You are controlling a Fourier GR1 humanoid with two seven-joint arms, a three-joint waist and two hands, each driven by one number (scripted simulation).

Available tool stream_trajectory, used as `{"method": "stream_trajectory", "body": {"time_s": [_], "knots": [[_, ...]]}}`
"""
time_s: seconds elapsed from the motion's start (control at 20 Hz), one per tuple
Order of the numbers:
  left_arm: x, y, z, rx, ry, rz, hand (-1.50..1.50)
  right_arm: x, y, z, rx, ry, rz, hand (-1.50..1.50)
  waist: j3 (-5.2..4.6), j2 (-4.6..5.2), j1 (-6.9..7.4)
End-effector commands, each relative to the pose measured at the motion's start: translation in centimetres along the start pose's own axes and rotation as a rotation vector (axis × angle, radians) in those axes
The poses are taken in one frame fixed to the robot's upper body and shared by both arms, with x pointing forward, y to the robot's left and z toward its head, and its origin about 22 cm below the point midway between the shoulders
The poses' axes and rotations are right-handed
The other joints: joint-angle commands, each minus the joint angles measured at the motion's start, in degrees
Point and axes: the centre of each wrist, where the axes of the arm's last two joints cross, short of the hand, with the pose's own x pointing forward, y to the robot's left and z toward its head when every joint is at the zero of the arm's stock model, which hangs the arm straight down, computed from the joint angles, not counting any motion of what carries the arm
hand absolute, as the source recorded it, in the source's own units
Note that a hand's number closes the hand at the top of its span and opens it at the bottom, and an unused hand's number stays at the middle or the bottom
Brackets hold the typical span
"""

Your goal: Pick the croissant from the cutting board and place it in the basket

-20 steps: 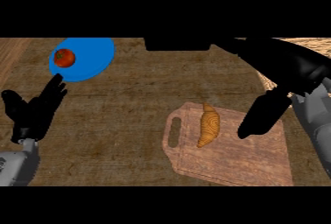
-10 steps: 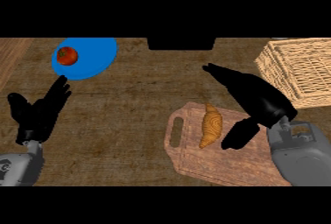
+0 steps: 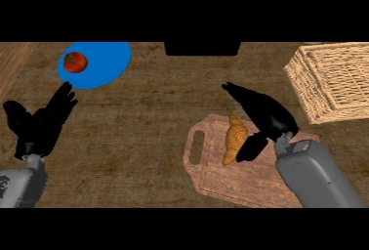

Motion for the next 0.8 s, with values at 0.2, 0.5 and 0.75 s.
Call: {"method": "stream_trajectory", "body": {"time_s": [0.2, 0.5, 0.75], "knots": [[-0.9, 1.5, 0.5, 0.008, -0.003, -0.006, 0.00, -1.0, 2.7, -2.4, 0.087, 0.065, 0.063, -1.50, -0.02, -0.08, 0.08], [0.4, -2.0, -0.6, 0.020, 0.002, -0.001, 0.00, -2.9, 1.4, -1.2, 0.081, 0.042, 0.070, -1.50, -0.01, -0.12, -0.30], [-1.3, 0.9, 0.0, 0.011, -0.001, -0.010, 0.00, -2.0, 0.3, -0.2, 0.100, -0.001, 0.030, -1.50, -0.03, -0.13, -0.35]]}}
